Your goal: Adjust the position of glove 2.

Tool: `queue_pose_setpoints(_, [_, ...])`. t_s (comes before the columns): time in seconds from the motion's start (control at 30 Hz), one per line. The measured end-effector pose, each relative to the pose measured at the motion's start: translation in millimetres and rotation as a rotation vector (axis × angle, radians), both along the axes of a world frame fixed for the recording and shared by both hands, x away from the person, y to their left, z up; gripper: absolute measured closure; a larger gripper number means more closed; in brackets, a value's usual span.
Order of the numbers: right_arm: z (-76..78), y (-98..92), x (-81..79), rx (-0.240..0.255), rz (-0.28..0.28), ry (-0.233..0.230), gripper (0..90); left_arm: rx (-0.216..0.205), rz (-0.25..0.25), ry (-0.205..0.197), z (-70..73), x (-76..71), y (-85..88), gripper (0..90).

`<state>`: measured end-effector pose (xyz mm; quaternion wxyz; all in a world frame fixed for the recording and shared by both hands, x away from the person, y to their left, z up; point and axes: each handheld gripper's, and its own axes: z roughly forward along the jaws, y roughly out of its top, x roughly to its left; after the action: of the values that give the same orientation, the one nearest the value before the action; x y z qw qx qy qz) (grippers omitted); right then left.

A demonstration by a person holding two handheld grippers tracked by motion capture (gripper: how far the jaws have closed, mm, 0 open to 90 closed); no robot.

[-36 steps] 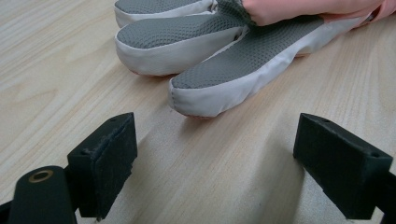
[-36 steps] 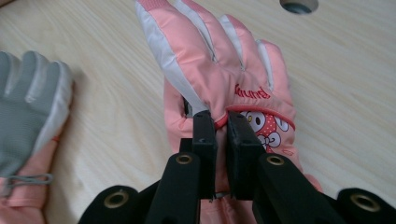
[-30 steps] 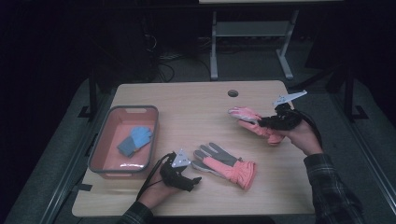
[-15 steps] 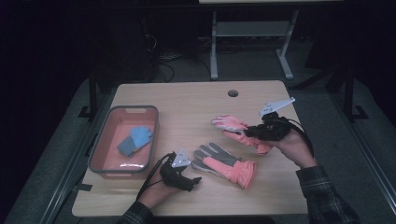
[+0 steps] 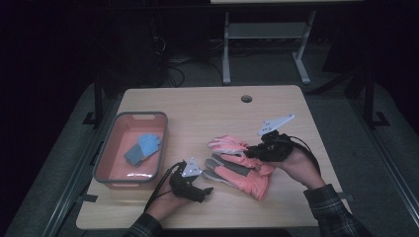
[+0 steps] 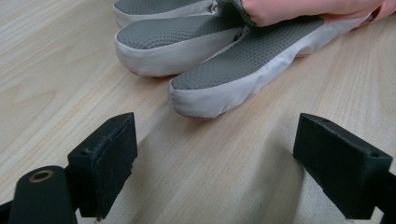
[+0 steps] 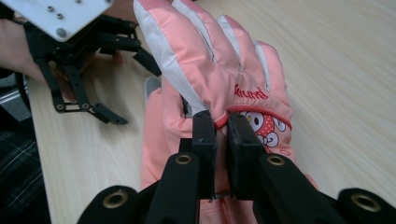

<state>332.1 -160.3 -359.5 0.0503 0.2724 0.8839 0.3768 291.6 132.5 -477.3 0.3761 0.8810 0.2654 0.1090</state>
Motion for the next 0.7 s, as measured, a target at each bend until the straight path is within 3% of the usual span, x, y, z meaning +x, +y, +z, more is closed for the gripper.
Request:
queue_pose_setpoints(0.43, [-15.1,25.2,-8.6,-0.092,0.052,0.015,80.4,-0.001,0.0,0.004,0.0,-0.2,-0.1,13.1])
queue_pose_setpoints(0.53, [-17.8,28.8,-7.5,-0.089,0.061,0.02,74.9,0.0,-0.002,0.001,-0.1,-0.1,0.2,13.1])
queue_pose_setpoints(0.7, [-13.1,27.0,-7.2,-0.053,0.062,0.01,57.7,0.003,-0.004,0.0,0.2,0.1,0.6,13.1])
